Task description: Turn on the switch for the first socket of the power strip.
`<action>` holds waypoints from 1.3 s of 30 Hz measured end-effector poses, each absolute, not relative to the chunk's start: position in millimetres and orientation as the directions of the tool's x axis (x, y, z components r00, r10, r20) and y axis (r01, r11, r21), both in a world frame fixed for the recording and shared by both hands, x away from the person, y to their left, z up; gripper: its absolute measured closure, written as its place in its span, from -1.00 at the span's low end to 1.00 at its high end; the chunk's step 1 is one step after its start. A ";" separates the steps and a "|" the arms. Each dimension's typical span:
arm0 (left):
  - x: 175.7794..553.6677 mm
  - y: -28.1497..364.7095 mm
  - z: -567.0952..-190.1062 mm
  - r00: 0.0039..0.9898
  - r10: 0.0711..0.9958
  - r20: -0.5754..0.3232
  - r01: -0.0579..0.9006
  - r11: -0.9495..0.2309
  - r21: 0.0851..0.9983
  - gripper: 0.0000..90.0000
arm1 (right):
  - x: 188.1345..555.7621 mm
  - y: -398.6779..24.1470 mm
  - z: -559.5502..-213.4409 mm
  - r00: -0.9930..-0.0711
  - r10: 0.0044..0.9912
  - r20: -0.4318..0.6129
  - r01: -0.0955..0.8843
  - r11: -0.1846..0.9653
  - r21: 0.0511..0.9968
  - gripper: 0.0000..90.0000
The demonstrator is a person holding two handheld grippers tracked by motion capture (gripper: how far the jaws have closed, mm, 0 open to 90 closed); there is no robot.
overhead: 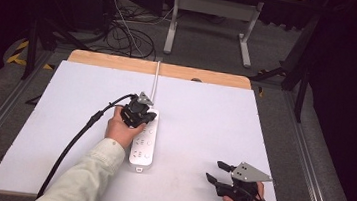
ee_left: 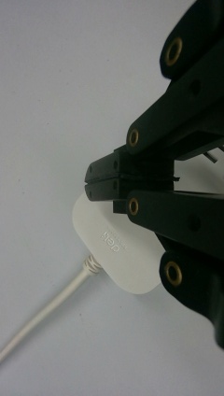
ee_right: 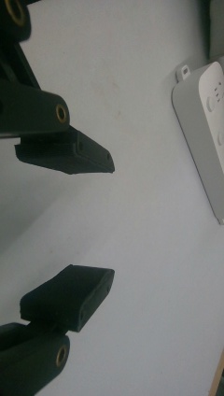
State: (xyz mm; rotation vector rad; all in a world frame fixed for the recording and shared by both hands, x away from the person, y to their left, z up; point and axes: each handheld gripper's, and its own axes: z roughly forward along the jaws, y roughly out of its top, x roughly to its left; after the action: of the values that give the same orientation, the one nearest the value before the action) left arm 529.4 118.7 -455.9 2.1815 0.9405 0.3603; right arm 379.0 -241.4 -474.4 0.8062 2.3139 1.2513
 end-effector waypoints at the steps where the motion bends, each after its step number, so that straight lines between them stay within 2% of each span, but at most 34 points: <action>1: 529.1 118.1 -456.2 0.696 0.717 -0.029 0.517 -0.472 0.714 1.00 | 379.0 -241.4 -474.4 -0.760 0.647 -0.063 0.301 0.437 0.848 -0.06; 39: 520.7 109.4 -461.3 0.688 0.722 0.074 0.468 -0.519 0.716 1.00 | 378.1 -240.1 -475.2 -0.766 0.639 -0.063 0.304 0.447 0.841 -0.06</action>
State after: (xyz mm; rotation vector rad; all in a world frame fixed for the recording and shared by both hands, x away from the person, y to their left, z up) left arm 520.7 109.4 -461.3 2.2121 0.9069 0.4795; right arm 378.1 -240.1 -475.2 0.7999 2.3314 1.2428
